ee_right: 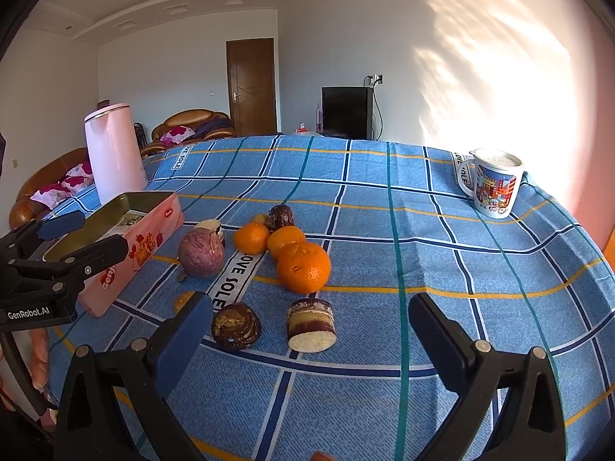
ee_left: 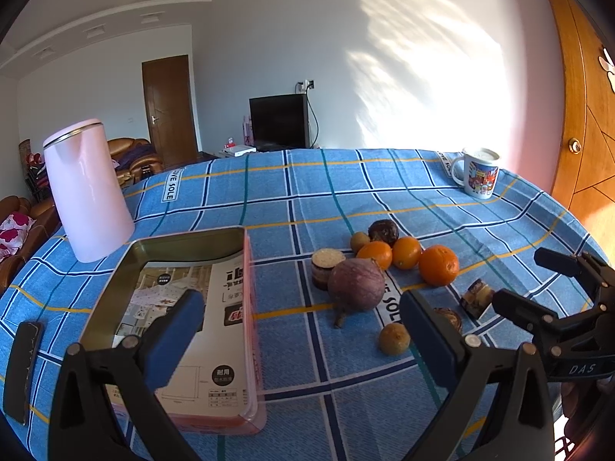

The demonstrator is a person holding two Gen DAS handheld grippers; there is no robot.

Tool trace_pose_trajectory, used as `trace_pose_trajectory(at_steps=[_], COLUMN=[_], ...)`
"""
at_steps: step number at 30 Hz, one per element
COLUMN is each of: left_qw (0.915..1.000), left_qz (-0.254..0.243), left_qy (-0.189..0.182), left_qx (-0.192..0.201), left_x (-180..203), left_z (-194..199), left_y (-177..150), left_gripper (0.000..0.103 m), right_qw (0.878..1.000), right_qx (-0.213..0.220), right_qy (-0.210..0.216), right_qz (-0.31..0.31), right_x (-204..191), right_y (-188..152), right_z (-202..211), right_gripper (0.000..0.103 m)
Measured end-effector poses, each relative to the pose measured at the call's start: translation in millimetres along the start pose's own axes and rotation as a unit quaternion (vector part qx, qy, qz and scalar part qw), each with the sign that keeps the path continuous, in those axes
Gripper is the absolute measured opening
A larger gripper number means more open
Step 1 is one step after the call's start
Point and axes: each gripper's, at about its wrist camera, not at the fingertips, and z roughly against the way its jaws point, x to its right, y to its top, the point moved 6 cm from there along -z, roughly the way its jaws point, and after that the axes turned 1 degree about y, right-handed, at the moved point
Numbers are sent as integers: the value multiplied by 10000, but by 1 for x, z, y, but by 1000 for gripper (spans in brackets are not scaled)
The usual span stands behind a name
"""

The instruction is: Organize fruits

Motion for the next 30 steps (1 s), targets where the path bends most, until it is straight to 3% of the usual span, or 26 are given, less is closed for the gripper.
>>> trace_pose_trajectory(at_steps=[24, 30], left_qw=[10000, 9999], left_qz=[32, 18], left_qy=[-60, -89], left_qx=[-60, -110], left_x=[3, 9], left_z=[-3, -7], left_y=[-3, -6], left_gripper=[103, 103], right_qw=[10000, 9998], right_qx=[-33, -9], right_qy=[15, -185], right_qz=[-19, -51], right_x=[-1, 10], right_y=[0, -2], right_z=[-1, -1], right_gripper=[102, 102])
